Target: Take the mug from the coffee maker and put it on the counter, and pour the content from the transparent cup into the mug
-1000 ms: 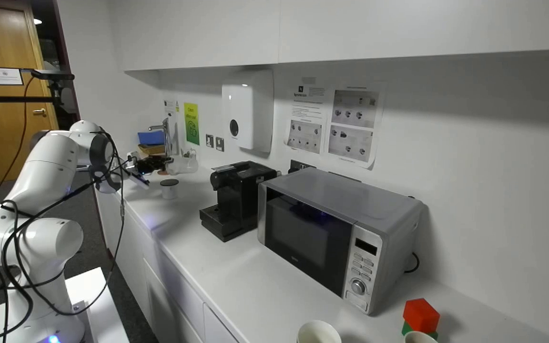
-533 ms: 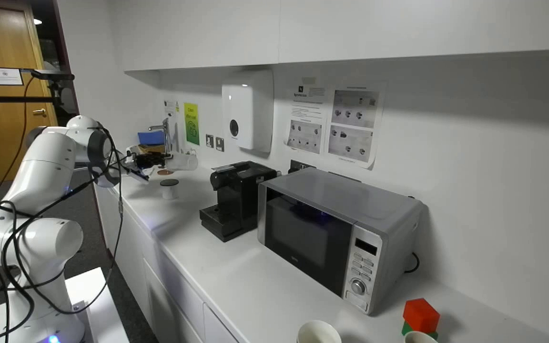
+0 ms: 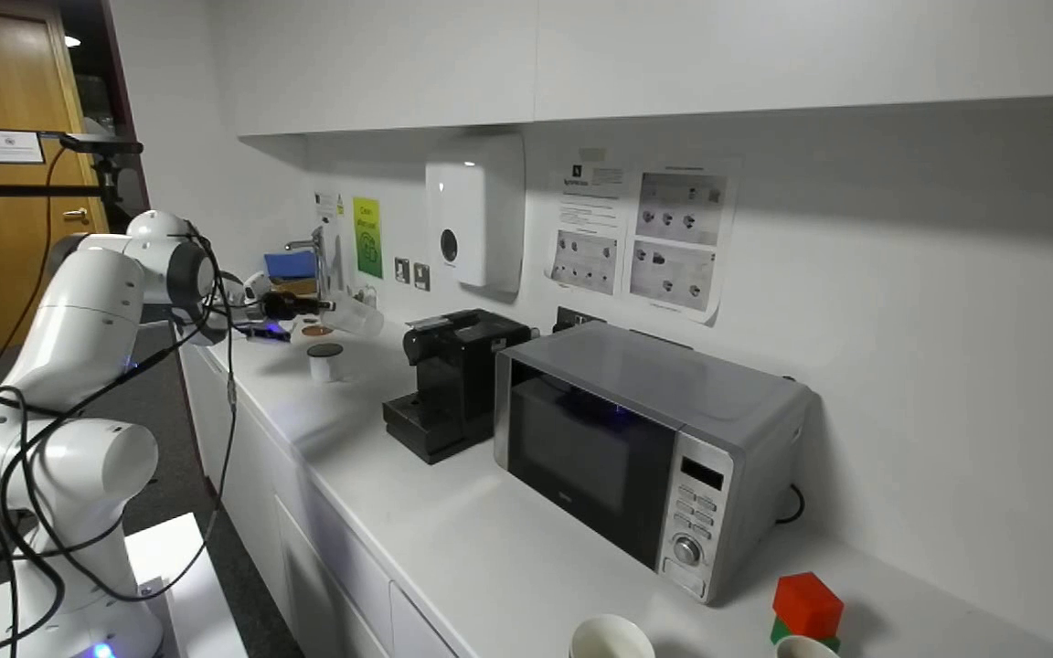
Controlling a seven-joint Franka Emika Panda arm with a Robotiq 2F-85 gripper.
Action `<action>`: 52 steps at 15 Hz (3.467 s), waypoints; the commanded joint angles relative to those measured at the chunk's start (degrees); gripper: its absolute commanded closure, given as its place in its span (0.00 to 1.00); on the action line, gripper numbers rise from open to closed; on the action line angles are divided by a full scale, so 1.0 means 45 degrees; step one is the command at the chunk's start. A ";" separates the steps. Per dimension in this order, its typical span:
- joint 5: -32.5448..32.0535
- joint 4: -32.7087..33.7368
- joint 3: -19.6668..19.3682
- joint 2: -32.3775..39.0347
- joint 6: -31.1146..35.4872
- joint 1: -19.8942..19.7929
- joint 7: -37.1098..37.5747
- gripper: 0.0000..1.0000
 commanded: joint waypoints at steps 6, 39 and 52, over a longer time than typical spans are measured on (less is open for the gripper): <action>0.0700 0.0106 0.0065 -0.0062 -0.0016 -0.0264 0.1807 0.90; 0.1839 -0.0190 0.0415 -0.0431 0.0796 -0.0749 0.4054 0.98; 0.4285 -0.1242 0.0414 -0.2193 0.3894 -0.1936 0.7553 0.98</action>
